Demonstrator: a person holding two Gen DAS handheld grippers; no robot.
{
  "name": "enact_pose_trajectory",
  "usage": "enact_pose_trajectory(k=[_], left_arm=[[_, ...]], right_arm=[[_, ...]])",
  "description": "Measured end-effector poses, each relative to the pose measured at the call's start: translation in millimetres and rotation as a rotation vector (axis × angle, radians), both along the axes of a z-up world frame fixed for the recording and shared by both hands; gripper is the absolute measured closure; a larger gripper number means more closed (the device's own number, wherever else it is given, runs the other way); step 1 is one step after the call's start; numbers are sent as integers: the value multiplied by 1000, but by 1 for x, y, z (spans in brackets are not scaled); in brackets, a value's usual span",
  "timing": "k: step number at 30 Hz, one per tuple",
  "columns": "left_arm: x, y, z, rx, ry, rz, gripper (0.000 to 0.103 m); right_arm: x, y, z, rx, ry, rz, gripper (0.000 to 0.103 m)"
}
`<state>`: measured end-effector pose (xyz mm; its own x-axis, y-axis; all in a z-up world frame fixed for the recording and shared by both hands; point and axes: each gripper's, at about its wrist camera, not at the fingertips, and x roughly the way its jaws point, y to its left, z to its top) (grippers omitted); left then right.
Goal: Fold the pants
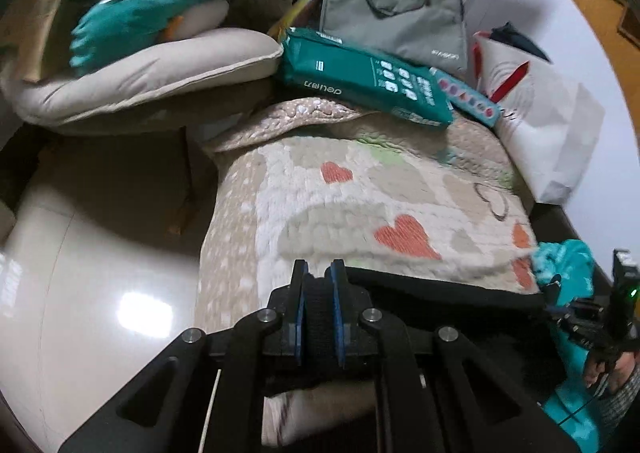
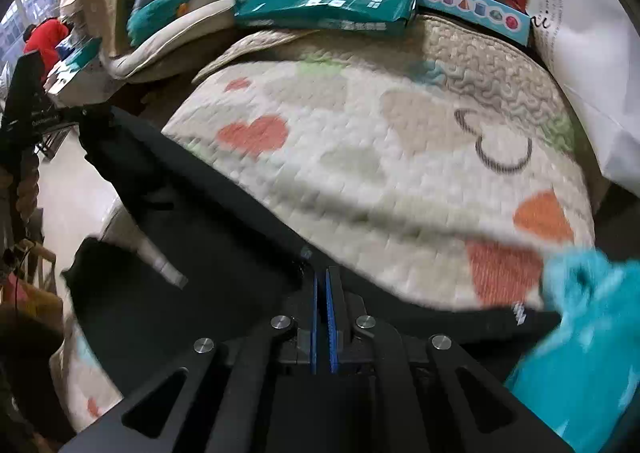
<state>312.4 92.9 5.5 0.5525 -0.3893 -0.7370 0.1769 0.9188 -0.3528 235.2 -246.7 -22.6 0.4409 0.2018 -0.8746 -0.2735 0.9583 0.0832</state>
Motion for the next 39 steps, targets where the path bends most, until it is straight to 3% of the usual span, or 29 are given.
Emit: enact_pose_trajectory(k=[6, 9, 11, 14, 18, 21, 23, 25, 28, 30, 32, 36, 39], left_arm=[[-98, 21, -14, -64, 14, 76, 92], [-147, 20, -45, 5, 52, 116, 91], [-169, 21, -73, 43, 130, 130, 90], [-195, 27, -100, 63, 234, 173, 83], [-211, 45, -89, 55, 214, 245, 65], [-219, 67, -82, 29, 185, 348, 65], [-220, 83, -81, -3, 178, 414, 65], [-219, 100, -83, -70, 186, 484, 65], [-219, 112, -83, -151, 184, 534, 65], [-215, 109, -81, -181, 171, 521, 65], [-213, 102, -79, -170, 162, 496, 65], [-206, 83, -80, -128, 161, 442, 65], [-205, 85, -83, -116, 169, 450, 65]], right_arm=[[-79, 30, -17, -59, 86, 42, 99], [-116, 46, -43, -107, 171, 68, 99], [-137, 55, -63, -131, 234, 77, 99], [-163, 64, -84, -192, 279, 93, 99], [-183, 70, -93, -204, 345, 111, 98], [-192, 72, -89, -265, 346, 100, 82], [-198, 71, -71, -249, 305, 89, 52], [-199, 64, -45, -210, 218, 52, 46], [-186, 37, -8, -123, 90, -78, 46], [-170, 13, 1, -46, 54, -176, 46], [-156, -10, -2, 67, 56, -280, 58], [-136, -26, -36, 134, 136, -426, 63], [-146, -31, -75, 46, 272, -499, 72]])
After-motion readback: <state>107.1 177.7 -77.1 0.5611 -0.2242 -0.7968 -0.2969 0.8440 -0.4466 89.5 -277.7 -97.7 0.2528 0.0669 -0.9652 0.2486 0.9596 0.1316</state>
